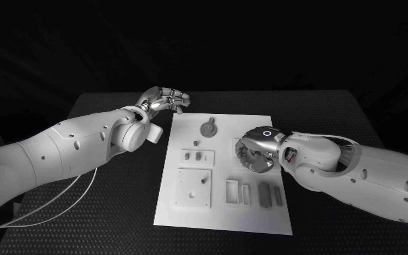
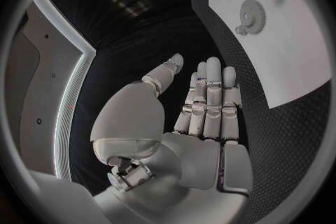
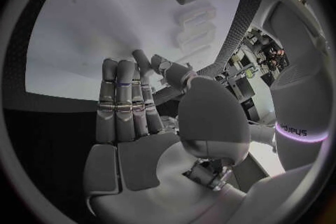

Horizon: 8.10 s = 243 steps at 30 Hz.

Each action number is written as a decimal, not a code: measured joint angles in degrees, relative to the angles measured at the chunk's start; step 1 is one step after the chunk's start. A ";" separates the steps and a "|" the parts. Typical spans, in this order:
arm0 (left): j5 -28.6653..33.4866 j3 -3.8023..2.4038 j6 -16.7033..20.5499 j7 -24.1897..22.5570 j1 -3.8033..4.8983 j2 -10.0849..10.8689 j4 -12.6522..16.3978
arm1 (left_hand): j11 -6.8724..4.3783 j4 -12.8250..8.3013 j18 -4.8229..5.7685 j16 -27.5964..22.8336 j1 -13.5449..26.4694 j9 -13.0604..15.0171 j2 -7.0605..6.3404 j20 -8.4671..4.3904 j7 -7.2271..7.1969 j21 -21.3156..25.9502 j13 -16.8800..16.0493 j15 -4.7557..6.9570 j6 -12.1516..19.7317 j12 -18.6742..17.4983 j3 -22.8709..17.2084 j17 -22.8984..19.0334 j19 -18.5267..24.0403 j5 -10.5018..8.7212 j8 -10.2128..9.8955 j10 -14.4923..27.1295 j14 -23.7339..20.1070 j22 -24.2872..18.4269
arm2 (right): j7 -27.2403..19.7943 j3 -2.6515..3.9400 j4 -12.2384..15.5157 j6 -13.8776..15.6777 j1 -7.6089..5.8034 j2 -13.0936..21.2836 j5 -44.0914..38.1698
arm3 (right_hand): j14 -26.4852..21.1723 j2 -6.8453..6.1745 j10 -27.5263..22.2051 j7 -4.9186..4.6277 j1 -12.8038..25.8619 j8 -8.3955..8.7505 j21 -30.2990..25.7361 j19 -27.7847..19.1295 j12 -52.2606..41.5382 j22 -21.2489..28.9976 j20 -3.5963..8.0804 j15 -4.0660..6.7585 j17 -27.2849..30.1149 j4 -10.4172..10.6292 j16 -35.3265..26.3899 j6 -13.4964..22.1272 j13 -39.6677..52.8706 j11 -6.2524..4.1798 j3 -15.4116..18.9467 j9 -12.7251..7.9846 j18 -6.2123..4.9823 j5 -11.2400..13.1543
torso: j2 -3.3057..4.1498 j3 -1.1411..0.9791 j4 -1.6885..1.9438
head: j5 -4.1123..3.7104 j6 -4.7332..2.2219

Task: Assemble the parts on the task board

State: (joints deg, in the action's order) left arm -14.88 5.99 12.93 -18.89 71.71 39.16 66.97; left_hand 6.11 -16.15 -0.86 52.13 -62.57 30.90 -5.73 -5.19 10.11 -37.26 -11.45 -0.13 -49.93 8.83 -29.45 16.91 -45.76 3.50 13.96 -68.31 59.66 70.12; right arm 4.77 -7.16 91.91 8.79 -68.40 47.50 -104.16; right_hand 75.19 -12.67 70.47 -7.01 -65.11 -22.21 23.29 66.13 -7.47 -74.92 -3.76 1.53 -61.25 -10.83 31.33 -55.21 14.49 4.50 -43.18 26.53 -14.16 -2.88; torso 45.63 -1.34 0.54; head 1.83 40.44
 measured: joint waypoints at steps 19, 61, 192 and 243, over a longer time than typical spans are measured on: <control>0.03 0.01 -0.05 0.03 0.00 0.06 -0.05 | 0.00 0.00 0.00 -0.22 0.00 0.00 0.00 0.00 0.00 0.00 0.05 0.00 0.00 0.00 0.00 0.05 0.00 0.00 0.00 0.00 0.00 0.04 | 1.40 -0.09 0.27 2.94 0.23 -0.01 -3.68 | 1.16 1.92 3.10 1.06 -1.96 -1.02 7.22 1.43 -1.39 0.01 1.23 1.40 -3.30 -0.81 4.50 -3.40 1.12 -1.46 -4.60 0.33 0.34 0.06 | -0.02 -0.02 -0.02 | 0.09 0.30; 0.21 0.06 -0.32 0.04 -0.04 -1.75 -1.54 | 0.14 0.00 0.00 -0.22 0.22 0.01 0.22 0.00 -0.09 0.22 0.03 0.00 0.09 0.00 0.00 0.20 0.00 0.00 0.00 0.14 0.00 0.12 | -0.03 0.37 2.98 9.43 5.75 -14.02 -1.21 | 1.47 2.12 3.57 1.21 -2.17 -1.12 9.45 1.28 -1.60 -0.04 1.93 1.93 -3.65 -0.80 5.29 -3.94 1.18 -1.54 -4.55 0.89 0.68 0.45 | -0.06 0.12 0.01 | 3.52 0.26; 0.28 0.10 -0.93 0.38 -0.05 -1.66 -1.53 | 0.21 0.00 0.00 -0.89 0.22 -0.02 0.22 0.00 0.09 0.67 0.06 0.00 0.31 0.00 0.00 0.72 0.00 0.00 0.00 0.22 0.00 0.32 | 2.58 -1.71 0.39 8.54 7.62 -15.10 -4.86 | -2.94 -4.66 -7.24 -3.28 3.42 4.27 12.77 -3.91 3.58 -0.12 0.60 -1.84 -3.02 -5.38 7.64 6.49 1.74 2.28 3.21 -0.02 0.80 -0.01 | -0.04 0.02 -0.05 | 3.20 1.43; 0.53 0.63 -1.39 0.34 -1.84 -1.21 -2.08 | 0.11 0.13 0.00 -0.89 0.43 -0.01 0.43 0.00 0.09 0.67 0.06 0.00 0.31 0.00 0.13 0.94 0.00 0.00 0.00 0.12 0.00 0.41 | 22.79 -3.13 8.10 -12.97 -2.73 12.58 50.04 | -0.02 2.35 -7.29 2.02 16.02 1.25 31.65 0.60 -55.82 -0.12 6.54 5.30 -12.80 10.45 36.12 3.45 52.20 -4.83 7.75 4.58 0.99 0.21 | -1.83 -0.25 -1.59 | -1.88 1.37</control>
State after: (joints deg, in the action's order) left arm -14.35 6.62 11.54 -18.55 69.87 37.95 64.88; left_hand 6.22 -16.02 -0.86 51.24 -62.13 30.89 -5.29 -5.19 10.20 -36.59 -11.40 -0.13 -49.62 8.83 -29.32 17.84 -45.76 3.50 13.96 -68.19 59.66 70.53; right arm 27.55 -10.29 100.02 -4.18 -71.13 60.08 -54.12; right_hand 75.17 -10.33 63.18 -4.98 -49.09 -20.96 54.95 66.72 -63.28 -75.04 2.78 6.83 -74.05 -0.39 67.45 -51.76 66.69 -0.33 -35.43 31.11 -13.17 -2.67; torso 43.80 -1.59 -1.05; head -0.05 41.80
